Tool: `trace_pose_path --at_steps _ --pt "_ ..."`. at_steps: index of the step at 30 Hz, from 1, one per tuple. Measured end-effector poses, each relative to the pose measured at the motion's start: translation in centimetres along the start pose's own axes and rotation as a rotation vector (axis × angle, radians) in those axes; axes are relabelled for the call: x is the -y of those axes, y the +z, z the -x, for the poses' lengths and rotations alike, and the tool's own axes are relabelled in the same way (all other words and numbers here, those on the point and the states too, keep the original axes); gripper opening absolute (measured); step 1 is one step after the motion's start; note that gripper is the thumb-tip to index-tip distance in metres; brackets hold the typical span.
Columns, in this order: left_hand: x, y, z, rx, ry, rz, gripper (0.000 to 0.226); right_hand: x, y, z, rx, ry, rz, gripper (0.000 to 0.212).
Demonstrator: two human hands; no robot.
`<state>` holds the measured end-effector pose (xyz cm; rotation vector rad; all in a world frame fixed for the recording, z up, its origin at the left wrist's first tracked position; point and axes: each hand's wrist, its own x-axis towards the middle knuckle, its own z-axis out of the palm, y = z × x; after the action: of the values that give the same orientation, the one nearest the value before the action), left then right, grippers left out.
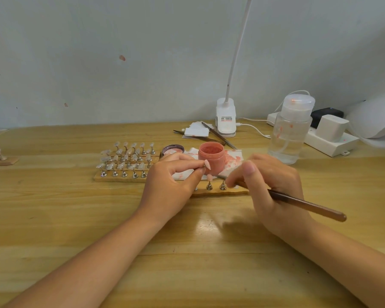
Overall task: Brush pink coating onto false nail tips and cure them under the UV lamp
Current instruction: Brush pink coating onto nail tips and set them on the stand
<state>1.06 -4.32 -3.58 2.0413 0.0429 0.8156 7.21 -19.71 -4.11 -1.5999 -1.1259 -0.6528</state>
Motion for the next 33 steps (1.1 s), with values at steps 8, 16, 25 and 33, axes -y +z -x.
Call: trace_pose_path --at_steps 8,16,25,33 --pt "0.02 -0.02 -0.01 0.0 0.018 0.006 0.03 -0.06 -0.02 0.03 0.002 0.031 -0.055 0.057" --pt "0.21 0.06 -0.06 0.001 0.035 0.016 0.028 0.22 -0.14 -0.02 -0.004 0.106 -0.107 0.048" --pt "0.37 0.13 -0.13 -0.011 0.065 0.029 0.022 0.5 -0.08 -0.06 -0.014 0.175 -0.172 0.044" --pt "0.49 0.08 -0.12 -0.025 0.057 0.047 0.022 0.53 -0.25 0.14 -0.024 0.216 -0.21 0.046"
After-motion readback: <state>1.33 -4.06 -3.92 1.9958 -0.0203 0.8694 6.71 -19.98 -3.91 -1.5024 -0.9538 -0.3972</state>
